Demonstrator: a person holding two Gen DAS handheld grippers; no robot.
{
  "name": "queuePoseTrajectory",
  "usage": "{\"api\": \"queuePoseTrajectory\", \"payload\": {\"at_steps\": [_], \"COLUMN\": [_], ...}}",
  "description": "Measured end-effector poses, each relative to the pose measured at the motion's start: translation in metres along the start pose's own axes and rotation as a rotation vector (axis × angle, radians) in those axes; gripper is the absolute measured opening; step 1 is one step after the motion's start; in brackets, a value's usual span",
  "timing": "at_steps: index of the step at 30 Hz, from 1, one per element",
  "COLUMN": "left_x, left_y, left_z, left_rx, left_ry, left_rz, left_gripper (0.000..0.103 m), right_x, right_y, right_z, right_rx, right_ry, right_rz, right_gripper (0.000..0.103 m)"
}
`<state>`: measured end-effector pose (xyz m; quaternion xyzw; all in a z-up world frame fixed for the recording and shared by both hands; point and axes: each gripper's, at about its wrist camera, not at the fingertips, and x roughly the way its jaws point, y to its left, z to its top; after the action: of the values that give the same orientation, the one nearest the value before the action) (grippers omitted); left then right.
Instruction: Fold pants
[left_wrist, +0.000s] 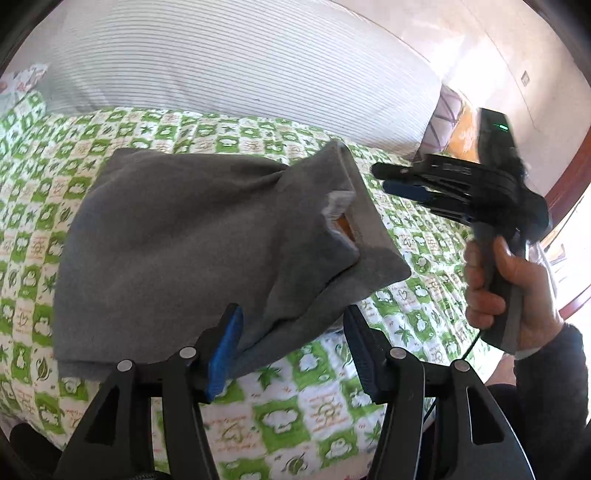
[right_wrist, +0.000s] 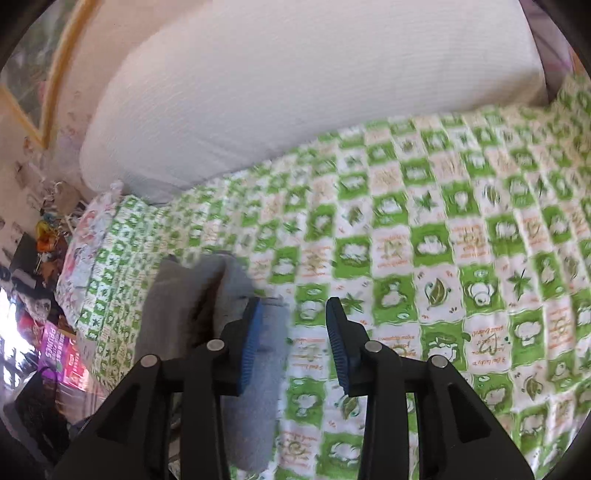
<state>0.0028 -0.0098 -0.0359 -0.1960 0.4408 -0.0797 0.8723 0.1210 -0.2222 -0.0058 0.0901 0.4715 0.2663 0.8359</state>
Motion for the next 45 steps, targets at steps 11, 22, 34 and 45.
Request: {"api": "queuePoseTrajectory", "payload": {"at_steps": [11,22,34,45], "left_x": [-0.029,-0.020,0.053,0.119], "left_y": [0.059,0.155,0.113,0.122], "left_z": [0.006,0.026,0.100,0.115], "left_rx": [-0.058,-0.210,-0.095,-0.139], "left_ry": [-0.038,-0.012,0.076,0.192], "left_rz": [0.059,0.162,0.018,0.125], "left_gripper": [0.058,0.064,0.064,0.064], "right_x": [-0.027,-0.003,0.016,0.026], "right_y": [0.089,0.082,0.086,0.064], "right_z": [-0.056,-0.081,-0.083,-0.089], "right_rx": [-0.157,-0.064,-0.096,-0.075], "right_ry": [-0.068,-0.018,0.034,0.086], "right_rz": [0.105,-0.082,-0.108,-0.202], "right_gripper": [0.053,0.053,0.022,0.013]}}
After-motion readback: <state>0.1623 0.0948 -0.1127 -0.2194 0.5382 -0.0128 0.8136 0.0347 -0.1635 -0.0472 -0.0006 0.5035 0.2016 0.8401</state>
